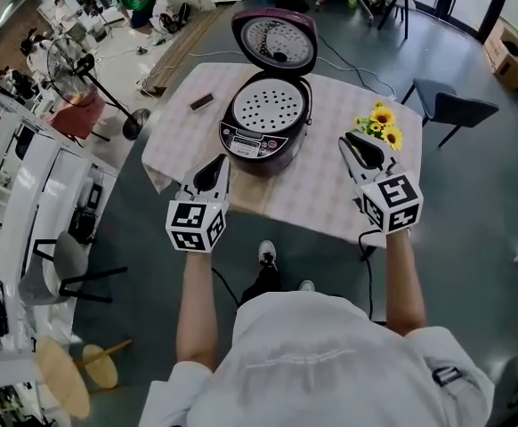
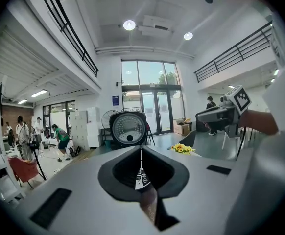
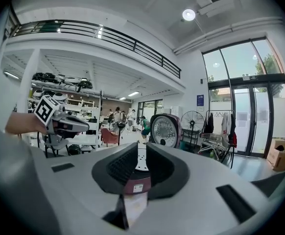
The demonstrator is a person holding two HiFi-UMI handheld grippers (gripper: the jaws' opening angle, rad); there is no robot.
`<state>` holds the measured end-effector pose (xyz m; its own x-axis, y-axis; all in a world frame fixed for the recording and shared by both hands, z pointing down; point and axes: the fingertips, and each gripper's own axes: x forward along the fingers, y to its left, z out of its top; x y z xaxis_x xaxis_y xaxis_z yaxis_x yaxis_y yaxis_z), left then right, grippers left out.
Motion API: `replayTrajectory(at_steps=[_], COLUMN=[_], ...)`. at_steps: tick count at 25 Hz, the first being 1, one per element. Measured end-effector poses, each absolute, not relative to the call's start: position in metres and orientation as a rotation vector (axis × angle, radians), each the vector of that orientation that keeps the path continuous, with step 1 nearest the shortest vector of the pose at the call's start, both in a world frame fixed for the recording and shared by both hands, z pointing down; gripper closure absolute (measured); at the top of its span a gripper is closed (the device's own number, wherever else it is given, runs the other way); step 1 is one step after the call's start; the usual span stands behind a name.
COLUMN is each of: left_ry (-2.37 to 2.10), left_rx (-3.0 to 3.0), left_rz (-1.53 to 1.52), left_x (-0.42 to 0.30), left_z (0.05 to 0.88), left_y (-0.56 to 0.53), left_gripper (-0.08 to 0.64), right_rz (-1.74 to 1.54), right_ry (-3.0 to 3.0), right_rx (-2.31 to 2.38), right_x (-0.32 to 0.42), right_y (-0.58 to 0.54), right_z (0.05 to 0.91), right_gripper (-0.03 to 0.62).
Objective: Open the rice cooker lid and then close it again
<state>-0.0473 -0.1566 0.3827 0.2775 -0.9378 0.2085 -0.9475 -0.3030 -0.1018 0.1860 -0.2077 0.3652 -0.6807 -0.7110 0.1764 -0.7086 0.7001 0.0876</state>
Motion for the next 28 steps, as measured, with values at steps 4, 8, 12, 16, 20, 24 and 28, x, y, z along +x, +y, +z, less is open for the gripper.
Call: replayTrajectory(at_steps=[4,8,12,16,20,24,28], left_ry=[-1.84,-1.84,-1.817,-1.767,-1.689,-1.587,-1.456], left_rx=[2.484,2.499,2.517,2.568,2.628,2.679,2.752], left_rz=[0.379,0.384,0.376,0.358,0.362,0.39,0.398], left_x=[-0.049,-0.053,-0.058,-0.067,-0.087,-0.114,-0.126], left_z=[0.38,0.377,0.382,0.386,0.392,0.393,0.392], left_y=[-0.163,-0.171,-0.187,-0.217,-0.254,-0.297,-0.34], left_gripper=[0.54,0.523,0.445,0.426,0.416,0.413,0.413], right_rz=[-0.013,-0.011,-0.011,-0.035,-0.017,0.017,0.06], right_ry=[-2.728,-2.737,-2.73,-2.707,-2.668,-2.624,-2.556], right_rx=[1.149,1.157,1.152,1.159,1.22,1.312,1.43], right_x=[0.185,0.184,0.18,0.173,0.154,0.128,0.115], right_y=[-0.215,-0.222,-0.231,-0.243,-0.269,-0.296,-0.315], right_z=[0.366,0.366,0.37,0.37,0.376,0.373,0.372], right_gripper=[0.523,0.523,0.494,0.445,0.41,0.4,0.399])
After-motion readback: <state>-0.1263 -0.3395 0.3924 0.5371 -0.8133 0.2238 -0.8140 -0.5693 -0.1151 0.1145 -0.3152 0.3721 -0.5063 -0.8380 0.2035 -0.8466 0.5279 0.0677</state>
